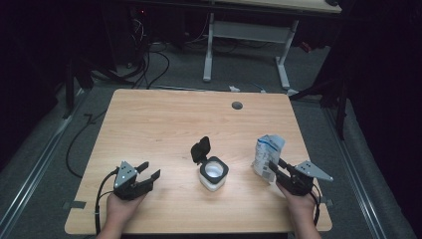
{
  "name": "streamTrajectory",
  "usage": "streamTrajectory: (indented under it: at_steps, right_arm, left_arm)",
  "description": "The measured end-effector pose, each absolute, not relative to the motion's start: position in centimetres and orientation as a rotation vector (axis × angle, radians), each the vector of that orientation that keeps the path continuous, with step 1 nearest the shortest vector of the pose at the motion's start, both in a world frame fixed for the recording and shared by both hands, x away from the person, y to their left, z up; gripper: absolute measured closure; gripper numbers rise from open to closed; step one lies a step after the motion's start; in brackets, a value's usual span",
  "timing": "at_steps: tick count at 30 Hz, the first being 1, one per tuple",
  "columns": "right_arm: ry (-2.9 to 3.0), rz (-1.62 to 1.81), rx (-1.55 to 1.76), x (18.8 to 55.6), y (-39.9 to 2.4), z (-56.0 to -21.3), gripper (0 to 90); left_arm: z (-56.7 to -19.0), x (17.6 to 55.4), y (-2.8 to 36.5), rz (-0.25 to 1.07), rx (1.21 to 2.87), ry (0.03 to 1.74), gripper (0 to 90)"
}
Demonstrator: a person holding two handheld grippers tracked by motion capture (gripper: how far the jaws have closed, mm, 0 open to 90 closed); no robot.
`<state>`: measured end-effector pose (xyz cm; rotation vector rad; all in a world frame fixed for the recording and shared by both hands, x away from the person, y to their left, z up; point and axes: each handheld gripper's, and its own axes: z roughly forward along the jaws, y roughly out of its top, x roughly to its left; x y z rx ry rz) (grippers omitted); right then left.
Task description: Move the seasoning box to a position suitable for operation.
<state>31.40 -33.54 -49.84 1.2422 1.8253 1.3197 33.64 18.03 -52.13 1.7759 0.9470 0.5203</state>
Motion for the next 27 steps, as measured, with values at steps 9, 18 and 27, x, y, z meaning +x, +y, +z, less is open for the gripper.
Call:
streamTrajectory:
  at_steps: [9, 18, 27]
  right_arm:
    - [1.838, 1.28, 1.239, 30.2, -33.6, -49.9, 58.7]
    - [1.84, 1.258, 1.253, 29.0, -33.8, -50.3, 58.0]
    - [1.86, 1.244, 1.251, 27.1, -33.8, -50.8, 58.0]
  left_arm:
    - [-52.2, 33.7, 17.9, 0.52, 1.786, 0.945, 44.0]
    - [-52.2, 33.6, 17.8, 0.524, 1.793, 0.947, 44.0]
    - [-52.3, 33.7, 17.4, 0.514, 1.8, 0.946, 43.8]
